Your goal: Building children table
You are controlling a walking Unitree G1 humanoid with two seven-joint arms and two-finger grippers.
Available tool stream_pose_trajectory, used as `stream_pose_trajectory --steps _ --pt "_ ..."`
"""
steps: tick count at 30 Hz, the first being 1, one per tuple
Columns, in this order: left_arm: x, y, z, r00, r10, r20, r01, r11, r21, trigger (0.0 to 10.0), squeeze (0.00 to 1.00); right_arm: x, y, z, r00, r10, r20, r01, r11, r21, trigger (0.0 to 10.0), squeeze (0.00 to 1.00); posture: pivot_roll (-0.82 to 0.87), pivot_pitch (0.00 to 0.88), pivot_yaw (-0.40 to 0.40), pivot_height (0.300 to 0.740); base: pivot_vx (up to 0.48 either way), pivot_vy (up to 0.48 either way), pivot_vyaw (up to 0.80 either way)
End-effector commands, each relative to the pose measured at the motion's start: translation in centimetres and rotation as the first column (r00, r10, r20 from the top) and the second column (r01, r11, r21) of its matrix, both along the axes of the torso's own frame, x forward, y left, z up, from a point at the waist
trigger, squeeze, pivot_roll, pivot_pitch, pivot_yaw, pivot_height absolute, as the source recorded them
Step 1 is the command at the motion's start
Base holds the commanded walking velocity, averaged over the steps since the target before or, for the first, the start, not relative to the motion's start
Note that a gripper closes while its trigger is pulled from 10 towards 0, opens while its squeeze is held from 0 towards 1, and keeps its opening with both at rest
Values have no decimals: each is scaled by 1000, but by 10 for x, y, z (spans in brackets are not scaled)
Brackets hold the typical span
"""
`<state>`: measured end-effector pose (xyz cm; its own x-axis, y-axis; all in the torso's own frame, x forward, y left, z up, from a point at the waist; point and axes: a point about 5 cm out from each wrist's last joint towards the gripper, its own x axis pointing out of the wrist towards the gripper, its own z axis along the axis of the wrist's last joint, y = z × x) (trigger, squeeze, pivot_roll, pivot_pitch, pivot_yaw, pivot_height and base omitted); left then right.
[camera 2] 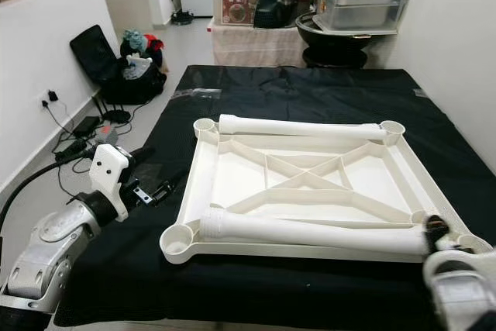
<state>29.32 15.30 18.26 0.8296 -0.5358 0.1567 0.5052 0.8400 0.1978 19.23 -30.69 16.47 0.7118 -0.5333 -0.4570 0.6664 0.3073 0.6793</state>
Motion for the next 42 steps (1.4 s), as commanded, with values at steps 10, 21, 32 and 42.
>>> stream_pose_trajectory --steps 10,21,32,42 --pt "-2 1 -5 1000 16 -9 -16 1000 1 10000 0 3 10 -10 999 27 -21 -26 998 66 10000 0 -78 0 -49 740 0 0 0" --pt "-1 2 -5 1000 21 -11 -21 1000 10 10000 0 17 29 -31 1000 10 4 -10 977 214 10000 0 -59 0 -54 740 0 0 0" --pt "-3 4 -5 999 35 -9 -35 999 15 10000 0 26 42 -41 998 54 -27 -46 969 244 0 0 -40 0 -75 740 0 0 0" --pt "-4 3 -10 999 43 -22 -43 999 25 10000 0 28 45 -40 999 47 -19 -41 969 245 0 0 -49 0 -69 740 0 0 0"
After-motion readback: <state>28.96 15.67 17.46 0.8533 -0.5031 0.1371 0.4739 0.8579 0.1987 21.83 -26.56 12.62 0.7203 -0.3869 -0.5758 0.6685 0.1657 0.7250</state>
